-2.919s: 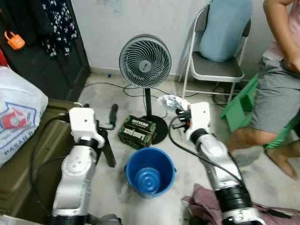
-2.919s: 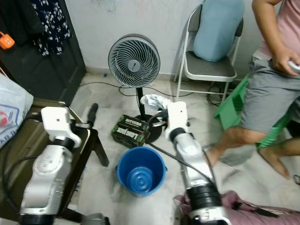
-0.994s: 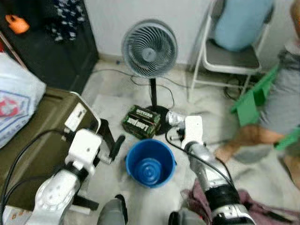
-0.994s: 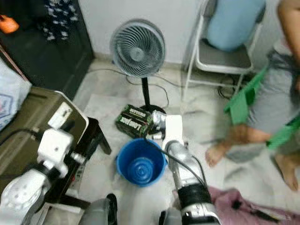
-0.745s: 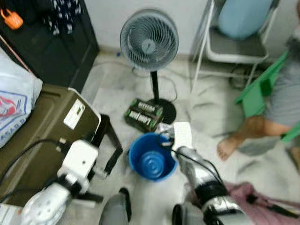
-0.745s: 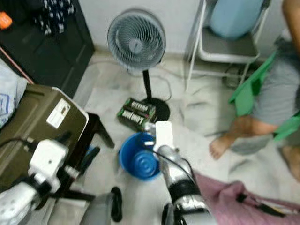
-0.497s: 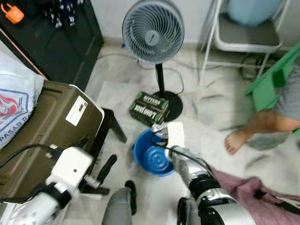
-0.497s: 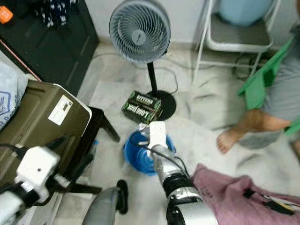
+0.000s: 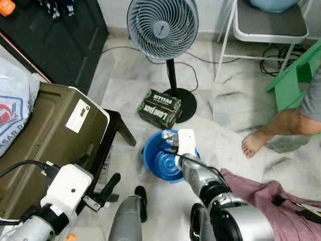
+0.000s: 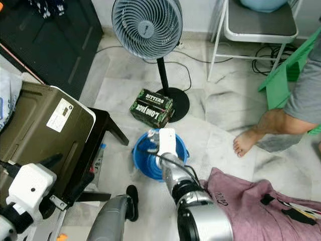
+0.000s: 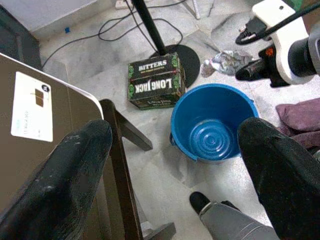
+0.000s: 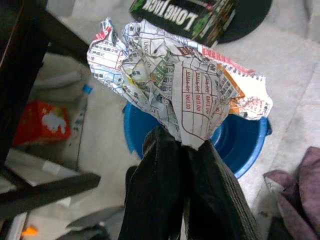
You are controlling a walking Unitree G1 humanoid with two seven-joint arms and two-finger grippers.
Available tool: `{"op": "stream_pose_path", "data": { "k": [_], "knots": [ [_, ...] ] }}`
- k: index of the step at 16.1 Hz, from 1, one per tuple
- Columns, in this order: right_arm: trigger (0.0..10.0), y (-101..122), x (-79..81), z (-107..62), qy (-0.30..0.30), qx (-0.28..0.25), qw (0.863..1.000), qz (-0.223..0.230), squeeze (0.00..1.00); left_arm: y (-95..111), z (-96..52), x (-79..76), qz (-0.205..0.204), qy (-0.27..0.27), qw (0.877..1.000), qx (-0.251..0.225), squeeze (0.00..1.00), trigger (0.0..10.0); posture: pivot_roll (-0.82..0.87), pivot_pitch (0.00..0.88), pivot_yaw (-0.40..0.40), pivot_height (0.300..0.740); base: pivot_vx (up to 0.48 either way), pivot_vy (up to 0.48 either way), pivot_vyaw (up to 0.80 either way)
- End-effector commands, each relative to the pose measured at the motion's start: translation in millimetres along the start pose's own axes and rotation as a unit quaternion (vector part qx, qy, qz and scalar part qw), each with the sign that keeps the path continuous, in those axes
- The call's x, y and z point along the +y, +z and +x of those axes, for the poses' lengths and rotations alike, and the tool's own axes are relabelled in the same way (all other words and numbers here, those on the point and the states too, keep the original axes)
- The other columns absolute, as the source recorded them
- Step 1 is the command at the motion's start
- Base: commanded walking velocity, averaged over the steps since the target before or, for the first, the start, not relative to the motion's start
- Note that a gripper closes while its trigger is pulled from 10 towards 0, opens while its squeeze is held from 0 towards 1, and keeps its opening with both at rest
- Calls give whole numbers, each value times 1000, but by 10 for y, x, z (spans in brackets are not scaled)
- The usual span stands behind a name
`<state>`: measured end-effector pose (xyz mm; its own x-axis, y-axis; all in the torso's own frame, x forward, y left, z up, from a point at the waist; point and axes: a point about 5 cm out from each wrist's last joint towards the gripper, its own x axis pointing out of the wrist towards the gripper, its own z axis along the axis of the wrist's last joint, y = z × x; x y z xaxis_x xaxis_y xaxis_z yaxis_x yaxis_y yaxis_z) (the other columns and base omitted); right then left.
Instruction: Clean up the room
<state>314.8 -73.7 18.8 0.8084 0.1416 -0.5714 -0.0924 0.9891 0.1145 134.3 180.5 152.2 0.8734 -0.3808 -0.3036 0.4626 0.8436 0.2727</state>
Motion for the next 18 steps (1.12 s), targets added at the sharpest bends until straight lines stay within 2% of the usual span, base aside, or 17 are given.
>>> {"op": "stream_pose_path", "data": {
  "k": [1,2,3,4,14,17,18],
  "knots": [
    [10000,-93,-37,-4,-12,17,1000,13,0,-9,-44,7,2,-3,1000,11,0,10000,269,341,99,740,0,0,0],
    [10000,-82,-75,-1,-14,15,1000,20,12,-10,-41,8,2,-3,1000,12,0,10000,267,339,97,740,0,0,0],
    [10000,-72,-85,1,-15,13,1000,21,302,-11,-35,7,2,-3,1000,12,0,10000,266,339,96,740,0,0,0],
    [10000,-54,-87,5,-14,10,1000,25,1000,-7,-27,2,1,-2,1000,11,0,10000,265,338,96,740,0,0,0],
    [10000,22,-80,16,-10,-9,999,40,1000,-6,-4,17,8,8,1000,13,0,10000,271,330,102,740,0,0,0],
    [10000,94,-60,16,15,-21,998,53,1000,1,98,22,7,13,1000,0,0,10000,236,301,86,740,0,0,0],
    [10000,116,-53,10,30,-24,998,59,1000,8,177,27,7,16,1000,-11,0,10000,213,285,75,740,0,0,0]
  ]
}}
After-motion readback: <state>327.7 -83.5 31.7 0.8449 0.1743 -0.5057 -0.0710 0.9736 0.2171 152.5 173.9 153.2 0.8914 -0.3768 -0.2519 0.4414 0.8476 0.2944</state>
